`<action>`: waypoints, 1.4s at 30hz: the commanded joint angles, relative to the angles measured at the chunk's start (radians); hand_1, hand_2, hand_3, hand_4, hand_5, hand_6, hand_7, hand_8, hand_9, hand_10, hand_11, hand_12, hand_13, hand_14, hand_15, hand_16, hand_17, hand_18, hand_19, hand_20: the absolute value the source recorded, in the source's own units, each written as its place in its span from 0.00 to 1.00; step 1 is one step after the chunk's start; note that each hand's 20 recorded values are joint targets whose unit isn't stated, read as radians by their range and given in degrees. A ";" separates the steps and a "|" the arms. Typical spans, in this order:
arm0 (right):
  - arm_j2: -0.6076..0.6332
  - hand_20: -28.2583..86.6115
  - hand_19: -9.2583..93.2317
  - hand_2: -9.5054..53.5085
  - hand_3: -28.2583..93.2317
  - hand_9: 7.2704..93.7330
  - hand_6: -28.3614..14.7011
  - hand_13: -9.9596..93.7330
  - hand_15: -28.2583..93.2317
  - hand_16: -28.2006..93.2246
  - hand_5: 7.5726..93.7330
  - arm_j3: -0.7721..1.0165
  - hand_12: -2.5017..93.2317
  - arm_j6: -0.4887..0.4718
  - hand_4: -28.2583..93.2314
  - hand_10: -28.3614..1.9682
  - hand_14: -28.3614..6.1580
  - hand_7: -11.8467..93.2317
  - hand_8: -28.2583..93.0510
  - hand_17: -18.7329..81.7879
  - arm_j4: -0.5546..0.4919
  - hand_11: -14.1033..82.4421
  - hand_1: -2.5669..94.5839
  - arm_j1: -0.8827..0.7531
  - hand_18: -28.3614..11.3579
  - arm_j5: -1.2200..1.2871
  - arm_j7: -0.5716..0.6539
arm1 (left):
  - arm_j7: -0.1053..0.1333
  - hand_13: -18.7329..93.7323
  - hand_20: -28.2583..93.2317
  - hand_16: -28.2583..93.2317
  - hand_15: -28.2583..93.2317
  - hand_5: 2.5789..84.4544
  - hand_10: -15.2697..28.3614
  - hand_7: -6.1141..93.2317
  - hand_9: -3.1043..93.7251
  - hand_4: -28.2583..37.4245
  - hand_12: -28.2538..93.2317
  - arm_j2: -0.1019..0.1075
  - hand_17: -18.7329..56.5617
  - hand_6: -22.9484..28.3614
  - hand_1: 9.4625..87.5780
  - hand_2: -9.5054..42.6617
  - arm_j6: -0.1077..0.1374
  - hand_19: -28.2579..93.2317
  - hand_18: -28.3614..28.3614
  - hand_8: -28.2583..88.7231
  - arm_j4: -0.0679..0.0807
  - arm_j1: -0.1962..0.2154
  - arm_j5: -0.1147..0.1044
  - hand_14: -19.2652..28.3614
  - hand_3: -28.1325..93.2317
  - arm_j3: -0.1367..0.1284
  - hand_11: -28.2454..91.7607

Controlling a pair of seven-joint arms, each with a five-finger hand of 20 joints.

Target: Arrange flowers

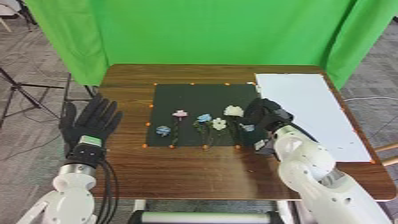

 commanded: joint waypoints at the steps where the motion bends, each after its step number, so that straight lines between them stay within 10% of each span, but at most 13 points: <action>1: -0.004 0.57 0.92 0.00 0.87 0.77 0.61 0.73 0.67 0.43 0.66 0.003 0.23 0.019 0.01 0.50 0.49 0.30 0.12 0.51 -0.026 0.39 0.40 -0.017 0.15 -0.020 0.001 | -0.002 0.38 0.32 0.16 0.59 0.46 0.67 0.24 0.39 0.00 0.32 0.004 0.19 0.60 0.20 0.49 0.011 0.54 0.74 0.15 -0.003 0.007 -0.005 0.70 0.82 -0.003 0.45; 9: 0.004 0.57 0.92 0.00 0.87 0.75 0.60 0.72 0.68 0.43 0.66 0.031 0.23 0.118 0.02 0.48 0.48 0.29 0.13 0.51 -0.033 0.38 0.37 -0.032 0.15 -0.005 -0.011 | -0.010 0.39 0.32 0.16 0.59 0.46 0.67 0.24 0.39 0.00 0.32 0.006 0.19 0.60 0.20 0.49 0.001 0.54 0.74 0.15 0.002 0.004 0.000 0.70 0.82 -0.008 0.45; 11: 0.004 0.56 0.90 0.04 0.88 0.75 0.59 0.72 0.67 0.42 0.66 0.057 0.22 0.286 0.03 0.48 0.47 0.29 0.13 0.50 0.005 0.37 0.34 -0.056 0.16 0.092 -0.160 | -0.013 0.39 0.32 0.16 0.58 0.46 0.67 0.24 0.39 0.00 0.32 0.002 0.19 0.60 0.20 0.49 -0.009 0.54 0.74 0.16 0.003 0.008 0.010 0.70 0.82 -0.016 0.45; 20: -0.094 0.44 0.64 0.22 0.92 0.54 0.59 0.56 0.54 0.35 0.51 0.232 0.17 0.499 0.00 0.46 0.43 0.31 0.12 0.42 0.071 0.29 0.26 -0.140 0.28 0.618 -0.605 | -0.021 0.38 0.31 0.16 0.54 0.47 0.66 0.19 0.39 0.00 0.30 0.003 0.19 0.59 0.17 0.52 -0.029 0.52 0.73 0.16 -0.001 0.060 0.076 0.69 0.81 -0.096 0.40; 28: -0.171 0.42 0.49 0.25 0.95 0.50 0.66 0.51 0.45 0.36 0.49 0.388 0.15 0.341 0.00 0.55 0.44 0.29 0.11 0.39 0.024 0.23 0.15 -0.210 0.29 1.010 -0.672 | 0.036 0.37 0.31 0.15 0.49 0.46 0.65 0.17 0.37 0.00 0.30 0.015 0.20 0.58 0.15 0.53 -0.115 0.50 0.72 0.17 0.008 0.111 0.082 0.66 0.80 -0.141 0.38; 42: -0.205 0.43 0.44 0.26 0.93 0.43 0.61 0.45 0.37 0.38 0.40 0.415 0.13 0.256 0.00 0.62 0.43 0.22 0.13 0.36 -0.028 0.20 0.10 -0.247 0.26 1.067 -0.649 | 0.091 0.36 0.31 0.16 0.43 0.44 0.63 0.15 0.36 0.00 0.29 0.031 0.22 0.57 0.11 0.51 -0.124 0.47 0.69 0.17 0.011 0.123 0.079 0.62 0.80 -0.176 0.36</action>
